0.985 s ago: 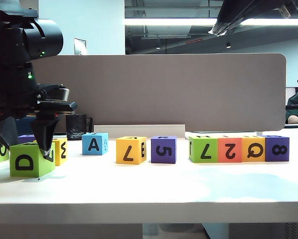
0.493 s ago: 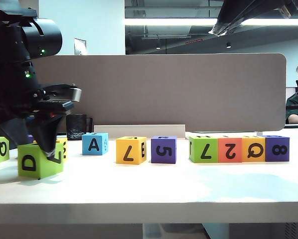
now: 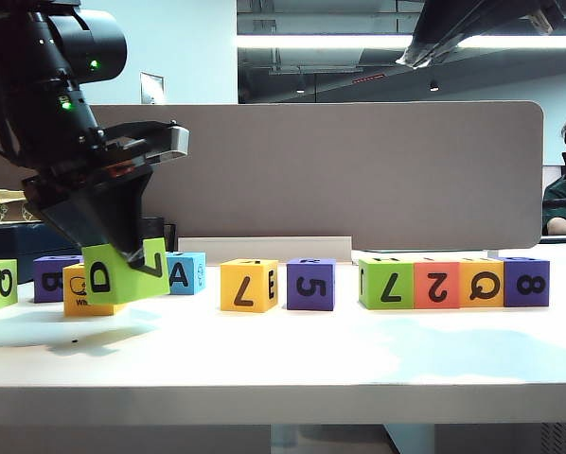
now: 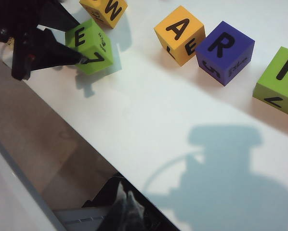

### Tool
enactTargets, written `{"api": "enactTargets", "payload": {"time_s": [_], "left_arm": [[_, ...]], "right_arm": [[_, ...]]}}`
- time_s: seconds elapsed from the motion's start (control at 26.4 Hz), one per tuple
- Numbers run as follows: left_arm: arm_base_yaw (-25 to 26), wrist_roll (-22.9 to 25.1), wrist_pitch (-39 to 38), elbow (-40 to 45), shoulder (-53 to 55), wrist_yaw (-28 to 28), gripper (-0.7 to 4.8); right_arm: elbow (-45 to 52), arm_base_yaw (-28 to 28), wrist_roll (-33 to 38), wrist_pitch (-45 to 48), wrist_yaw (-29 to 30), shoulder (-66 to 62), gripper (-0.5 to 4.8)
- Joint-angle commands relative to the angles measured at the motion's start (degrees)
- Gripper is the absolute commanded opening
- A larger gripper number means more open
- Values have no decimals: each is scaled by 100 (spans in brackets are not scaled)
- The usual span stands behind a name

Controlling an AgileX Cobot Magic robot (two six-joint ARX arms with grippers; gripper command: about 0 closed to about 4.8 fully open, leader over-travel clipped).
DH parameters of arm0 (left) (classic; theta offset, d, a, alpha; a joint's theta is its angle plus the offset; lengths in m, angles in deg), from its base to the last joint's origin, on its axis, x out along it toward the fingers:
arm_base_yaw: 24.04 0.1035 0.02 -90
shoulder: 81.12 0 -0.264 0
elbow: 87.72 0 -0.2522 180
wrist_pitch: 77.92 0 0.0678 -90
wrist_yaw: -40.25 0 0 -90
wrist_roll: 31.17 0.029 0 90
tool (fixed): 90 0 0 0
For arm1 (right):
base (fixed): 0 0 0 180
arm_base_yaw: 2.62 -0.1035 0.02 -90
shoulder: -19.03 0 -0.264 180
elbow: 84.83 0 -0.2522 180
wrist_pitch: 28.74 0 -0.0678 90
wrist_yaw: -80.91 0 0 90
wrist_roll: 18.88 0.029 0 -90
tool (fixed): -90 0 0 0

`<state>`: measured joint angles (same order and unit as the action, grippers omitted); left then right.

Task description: Select the appropriate blocks from the scattered letter blocks on the table and arrange them in a row to spell out "LEARNING".

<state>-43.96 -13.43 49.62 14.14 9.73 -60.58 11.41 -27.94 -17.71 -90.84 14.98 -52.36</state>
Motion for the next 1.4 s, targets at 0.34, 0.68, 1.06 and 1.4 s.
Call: {"api": "enactTargets", "payload": {"time_s": [0.34, 0.68, 1.06, 1.4], "left_arm": [[-7, 1912, 28, -17, 7, -98, 266], [-7, 3344, 629, -20, 245, -601, 266], [-7, 3434, 647, -22, 603, -743, 266], [-7, 3412, 654, -26, 603, -741, 359]], "right_arm": [[-24, -9, -13, 59, 9, 17, -1], [-24, -9, -13, 24, 13, 17, -1], [-24, -9, -13, 4, 9, 17, -1], [-24, -9, -13, 15, 9, 17, -1]]}}
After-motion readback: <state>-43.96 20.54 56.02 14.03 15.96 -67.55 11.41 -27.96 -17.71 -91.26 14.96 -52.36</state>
